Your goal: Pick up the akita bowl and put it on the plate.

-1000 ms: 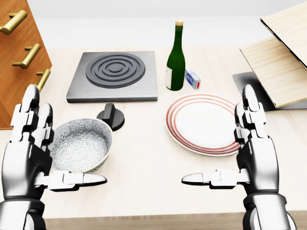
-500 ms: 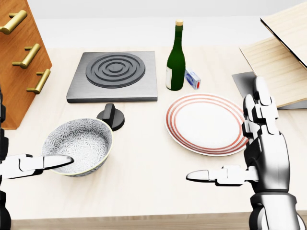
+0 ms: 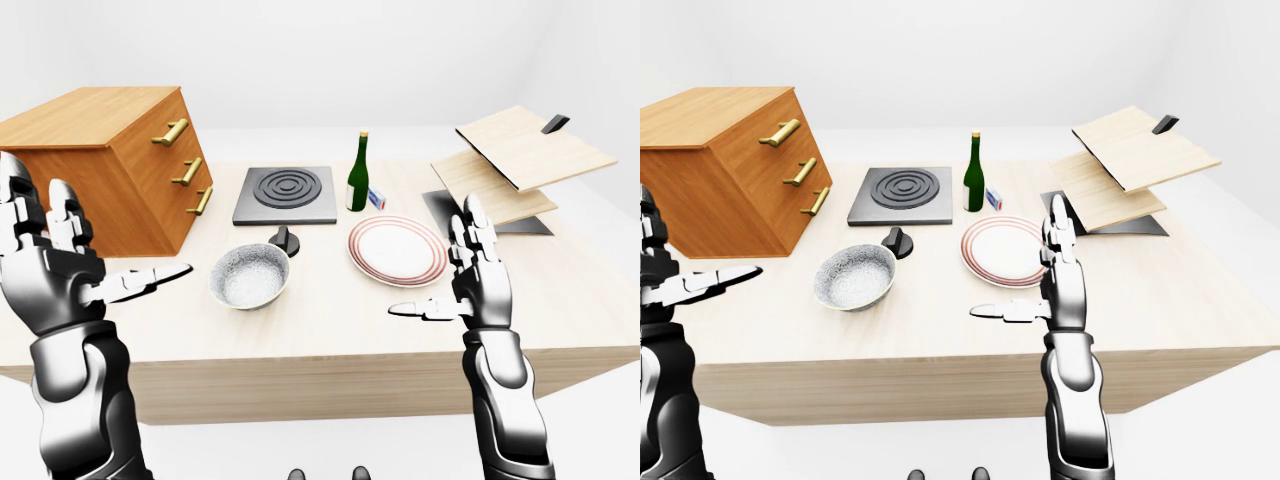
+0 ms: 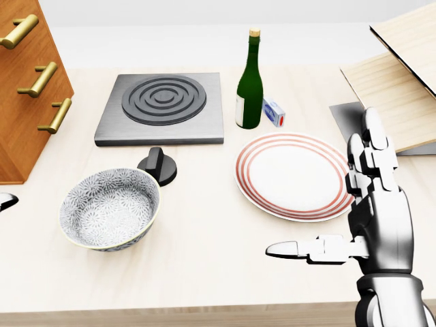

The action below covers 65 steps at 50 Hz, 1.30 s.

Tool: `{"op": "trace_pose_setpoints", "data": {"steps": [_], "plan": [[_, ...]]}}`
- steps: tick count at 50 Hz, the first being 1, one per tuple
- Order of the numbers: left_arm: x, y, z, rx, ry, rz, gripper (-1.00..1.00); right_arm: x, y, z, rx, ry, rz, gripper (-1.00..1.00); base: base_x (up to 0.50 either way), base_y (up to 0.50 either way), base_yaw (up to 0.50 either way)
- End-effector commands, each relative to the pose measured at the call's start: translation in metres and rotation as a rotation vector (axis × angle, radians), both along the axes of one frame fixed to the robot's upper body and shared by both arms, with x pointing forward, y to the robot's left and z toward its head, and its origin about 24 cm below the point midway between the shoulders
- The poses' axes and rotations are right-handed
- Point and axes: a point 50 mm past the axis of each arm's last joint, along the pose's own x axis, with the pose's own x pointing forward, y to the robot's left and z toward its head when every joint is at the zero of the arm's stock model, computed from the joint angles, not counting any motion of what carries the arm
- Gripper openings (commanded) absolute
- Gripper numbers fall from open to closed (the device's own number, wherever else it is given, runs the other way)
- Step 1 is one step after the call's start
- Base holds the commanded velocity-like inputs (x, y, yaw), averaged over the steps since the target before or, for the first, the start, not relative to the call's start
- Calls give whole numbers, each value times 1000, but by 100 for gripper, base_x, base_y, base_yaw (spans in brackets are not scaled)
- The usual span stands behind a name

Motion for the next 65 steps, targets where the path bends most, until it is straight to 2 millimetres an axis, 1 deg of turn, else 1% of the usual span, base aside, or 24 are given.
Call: {"op": "trace_pose_setpoints", "data": {"steps": [1,3,6,10,15,24,26,27,30,39,42,46,51,52,61,65], "plan": [[-5,31,2,-29,5,123,100,-1,0,0,0,-2,-3,100,0,0,0],[-7,40,1,-48,8,156,100,0,0,0,0,1,-3,100,0,0,0],[-5,49,-7,-67,46,193,100,-1,0,0,0,0,-3,100,0,0,0],[-5,55,-10,-75,68,214,100,0,0,-1,-2,4,-4,100,0,0,0],[-11,75,-12,-109,78,271,100,0,-1,-1,1,2,-6,100,0,0,0],[-15,94,-21,-145,121,318,100,1,-1,-2,2,8,-8,100,0,0,0],[-15,94,-21,-145,121,319,100,1,-1,-2,3,9,-8,100,0,0,0],[-17,99,-23,-151,135,335,100,1,-1,-2,2,9,-8,100,0,0,0],[-19,106,-27,-165,149,351,100,0,-1,-1,3,4,-9,100,0,0,0],[-21,108,-26,-168,147,363,100,1,-1,-2,7,7,-6,100,0,0,0],[-23,109,-24,-165,139,367,100,1,-5,1,22,-10,-49,100,0,0,0],[-23,110,-24,-168,139,370,100,3,-8,-2,58,4,-46,100,0,0,0],[-23,109,-24,-168,140,369,100,3,-7,0,45,-4,-59,100,0,0,0],[-23,109,-24,-167,137,369,100,3,-6,3,47,-18,-58,100,0,0,0],[-21,107,-25,-168,141,364,100,4,-4,0,42,-5,-49,100,0,0,0],[-22,109,-26,-172,148,366,100,3,-3,2,40,-14,-44,100,0,0,0]]}}
